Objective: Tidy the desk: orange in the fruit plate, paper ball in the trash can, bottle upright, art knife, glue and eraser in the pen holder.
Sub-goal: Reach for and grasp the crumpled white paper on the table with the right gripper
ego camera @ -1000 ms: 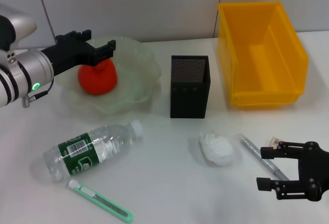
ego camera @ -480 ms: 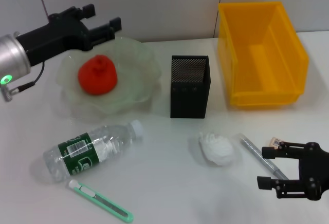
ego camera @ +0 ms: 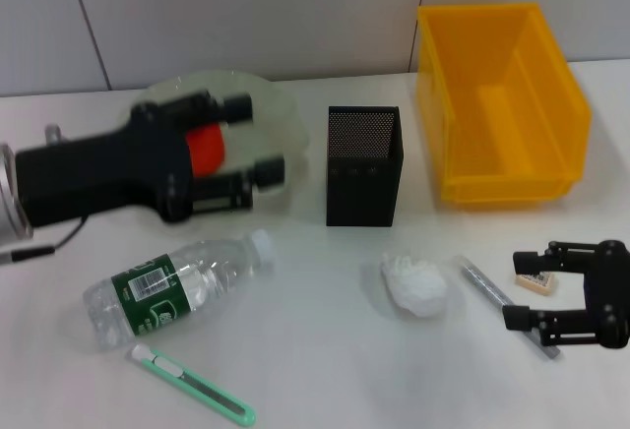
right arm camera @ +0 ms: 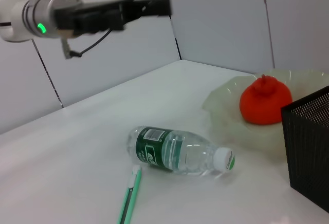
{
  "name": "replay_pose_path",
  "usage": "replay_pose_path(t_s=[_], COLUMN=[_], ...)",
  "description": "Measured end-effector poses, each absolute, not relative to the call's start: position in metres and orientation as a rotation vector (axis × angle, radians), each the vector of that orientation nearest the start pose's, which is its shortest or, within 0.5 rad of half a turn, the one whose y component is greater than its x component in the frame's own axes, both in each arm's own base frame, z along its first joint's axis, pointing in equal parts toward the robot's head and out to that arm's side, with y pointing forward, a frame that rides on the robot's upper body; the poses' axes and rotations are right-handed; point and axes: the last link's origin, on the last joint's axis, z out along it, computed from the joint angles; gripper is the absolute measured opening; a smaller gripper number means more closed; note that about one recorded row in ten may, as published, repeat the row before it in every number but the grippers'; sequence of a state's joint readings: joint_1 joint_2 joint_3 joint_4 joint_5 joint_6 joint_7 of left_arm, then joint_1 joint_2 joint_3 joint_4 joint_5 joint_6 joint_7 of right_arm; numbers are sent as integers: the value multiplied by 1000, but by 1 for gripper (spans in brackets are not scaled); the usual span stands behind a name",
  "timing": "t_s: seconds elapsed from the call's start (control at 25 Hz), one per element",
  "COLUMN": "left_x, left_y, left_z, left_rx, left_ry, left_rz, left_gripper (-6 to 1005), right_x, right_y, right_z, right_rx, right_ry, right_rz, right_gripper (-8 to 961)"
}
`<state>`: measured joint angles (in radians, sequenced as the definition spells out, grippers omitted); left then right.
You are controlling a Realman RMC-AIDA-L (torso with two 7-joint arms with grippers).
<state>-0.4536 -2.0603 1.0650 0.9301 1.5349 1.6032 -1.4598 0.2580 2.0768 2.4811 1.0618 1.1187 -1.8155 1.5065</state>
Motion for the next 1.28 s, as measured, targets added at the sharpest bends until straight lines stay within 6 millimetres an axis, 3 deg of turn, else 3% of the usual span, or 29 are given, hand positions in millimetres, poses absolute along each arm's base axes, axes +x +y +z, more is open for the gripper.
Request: replay_pose_path(t_s=[0.24, 0.44, 0.72, 1.08, 1.28], left_x=[-193, -202, -210, -214, -217], left_y=[320, 321, 319, 315, 313], left_z=[8, -6, -12, -18, -18], left_rx=[-2870, -2883, -2872, -2884, -2877], left_ry=[-303, -359, -341, -365, -379], left_rz=[-928, -872, -862, -857, -855], left_gripper=[824, 824, 824, 824, 824], right_x=[285, 276, 241, 200, 186], right_y=[270, 283, 298, 322, 333], right_z=[77, 93, 112, 111, 96], right_rx=[-2709, -2656, -2635, -2601, -2625], right_ry=[700, 799, 873, 964, 942], right_rz=[552, 436, 250, -58, -170], right_gripper=[768, 768, 768, 769, 768])
